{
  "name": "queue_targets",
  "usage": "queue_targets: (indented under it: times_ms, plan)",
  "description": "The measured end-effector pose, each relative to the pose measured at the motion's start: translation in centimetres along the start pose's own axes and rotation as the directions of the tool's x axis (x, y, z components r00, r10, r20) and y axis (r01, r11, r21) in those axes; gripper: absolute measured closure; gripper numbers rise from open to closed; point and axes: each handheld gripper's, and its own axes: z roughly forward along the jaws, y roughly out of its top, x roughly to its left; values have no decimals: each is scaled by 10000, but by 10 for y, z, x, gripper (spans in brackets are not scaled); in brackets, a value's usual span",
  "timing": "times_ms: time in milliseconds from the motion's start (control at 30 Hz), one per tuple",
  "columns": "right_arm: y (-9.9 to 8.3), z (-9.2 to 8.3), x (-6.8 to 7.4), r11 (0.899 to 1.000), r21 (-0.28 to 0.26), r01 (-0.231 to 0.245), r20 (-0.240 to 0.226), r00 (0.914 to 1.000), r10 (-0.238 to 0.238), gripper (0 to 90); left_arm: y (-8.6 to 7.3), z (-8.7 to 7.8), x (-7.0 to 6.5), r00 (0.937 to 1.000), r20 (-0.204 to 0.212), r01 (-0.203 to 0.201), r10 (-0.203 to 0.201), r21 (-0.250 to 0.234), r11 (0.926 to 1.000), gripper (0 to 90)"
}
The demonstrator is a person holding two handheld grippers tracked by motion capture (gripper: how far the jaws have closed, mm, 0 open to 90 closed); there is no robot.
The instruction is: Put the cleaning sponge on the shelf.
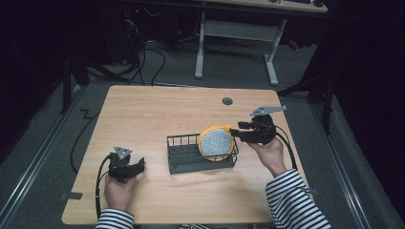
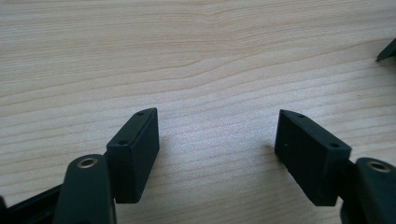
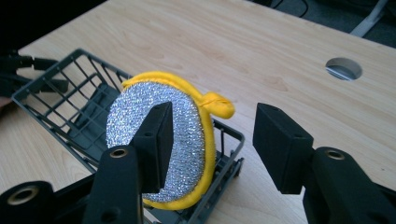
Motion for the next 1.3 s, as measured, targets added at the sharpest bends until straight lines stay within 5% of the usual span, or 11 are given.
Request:
queue_targets:
  times_ms: [500,1300]
  plan:
    - [-18,-35,-17,9961,-579,-673,820,9940,719,501,0,0,0,10000,18,20,-20,-13,10000,314]
    - [-65,-71,-35,9824,-1198,-1431,1365,9778,1591,502,0,0,0,10000,11,29,-29,-22,10000,316]
